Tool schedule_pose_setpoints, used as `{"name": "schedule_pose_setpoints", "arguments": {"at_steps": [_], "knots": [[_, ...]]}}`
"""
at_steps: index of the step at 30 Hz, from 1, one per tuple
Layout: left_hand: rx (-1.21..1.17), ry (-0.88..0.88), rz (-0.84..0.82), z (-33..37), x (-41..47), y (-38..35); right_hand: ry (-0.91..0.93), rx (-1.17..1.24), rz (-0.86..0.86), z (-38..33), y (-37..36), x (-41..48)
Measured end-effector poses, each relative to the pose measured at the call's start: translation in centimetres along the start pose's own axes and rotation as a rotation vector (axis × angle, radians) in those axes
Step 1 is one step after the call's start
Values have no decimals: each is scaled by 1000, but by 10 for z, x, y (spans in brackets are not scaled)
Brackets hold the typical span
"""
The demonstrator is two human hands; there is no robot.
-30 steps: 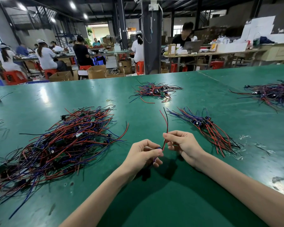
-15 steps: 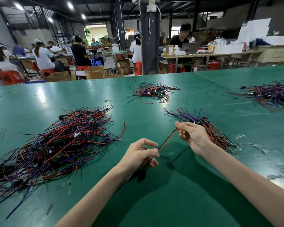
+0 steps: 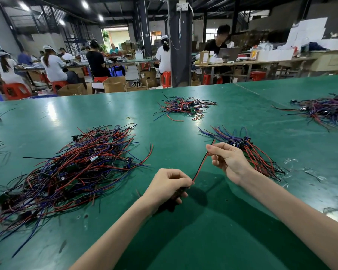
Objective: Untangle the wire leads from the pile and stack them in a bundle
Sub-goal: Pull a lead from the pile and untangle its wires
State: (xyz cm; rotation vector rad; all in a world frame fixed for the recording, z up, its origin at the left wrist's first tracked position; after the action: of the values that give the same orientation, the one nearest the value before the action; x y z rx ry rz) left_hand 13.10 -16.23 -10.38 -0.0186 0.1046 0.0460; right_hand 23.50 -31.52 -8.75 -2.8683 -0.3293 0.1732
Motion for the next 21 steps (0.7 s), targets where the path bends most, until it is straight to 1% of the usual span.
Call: {"name": "schedule_pose_setpoints", "arguments": {"at_steps": [7, 11, 14, 18, 20, 21], "knots": [[53, 31, 2, 0, -3, 0, -1, -8, -33, -1, -6, -5], [196, -35, 104, 5, 1, 10, -24, -1, -43, -2, -8, -6], [251, -70, 195, 8, 5, 22, -100, 56, -113, 3, -15, -8], [235, -90, 234, 12, 8, 33, -190, 132, -268, 10, -33, -15], [209, -72, 222, 10, 8, 34, -196, 156, -280, 10, -34, -15], [191, -55, 206, 8, 8, 33, -186, 156, -259, 9, -31, -14]]}}
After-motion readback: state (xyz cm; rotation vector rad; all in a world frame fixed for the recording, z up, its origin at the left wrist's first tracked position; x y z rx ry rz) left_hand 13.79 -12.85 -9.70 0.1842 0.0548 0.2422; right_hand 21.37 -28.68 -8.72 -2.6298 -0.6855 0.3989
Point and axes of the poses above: each hand's wrist, its own x-axis towards the middle knuckle, its own y-axis out of the back of the hand, z = x × y, the point moved 8 cm from there along x, towards the middle knuckle, and after that the axes turned 10 degrees about -x, right-handed, at the moved point
